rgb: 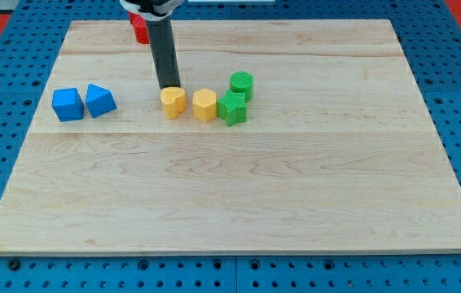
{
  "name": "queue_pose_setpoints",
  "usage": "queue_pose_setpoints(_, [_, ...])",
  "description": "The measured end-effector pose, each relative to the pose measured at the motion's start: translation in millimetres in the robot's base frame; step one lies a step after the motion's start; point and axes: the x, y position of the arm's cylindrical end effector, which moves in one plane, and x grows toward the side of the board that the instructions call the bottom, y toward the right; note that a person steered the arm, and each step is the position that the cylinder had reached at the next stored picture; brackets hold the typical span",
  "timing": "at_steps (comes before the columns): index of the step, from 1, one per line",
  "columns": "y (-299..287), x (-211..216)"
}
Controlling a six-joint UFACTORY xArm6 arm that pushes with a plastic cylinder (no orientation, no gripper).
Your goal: Point your arm to center left
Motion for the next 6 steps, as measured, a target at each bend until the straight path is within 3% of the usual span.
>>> queue_pose_setpoints(1, [-24.6,3.1])
queue_pose_setpoints(2, [-33.8,-23.8])
queue_pose_setpoints(3, [-86.4,-31.9])
queue_pose_setpoints(5, [-209.9,4.8])
queue_pose_setpoints(6, [-208.0,20.8])
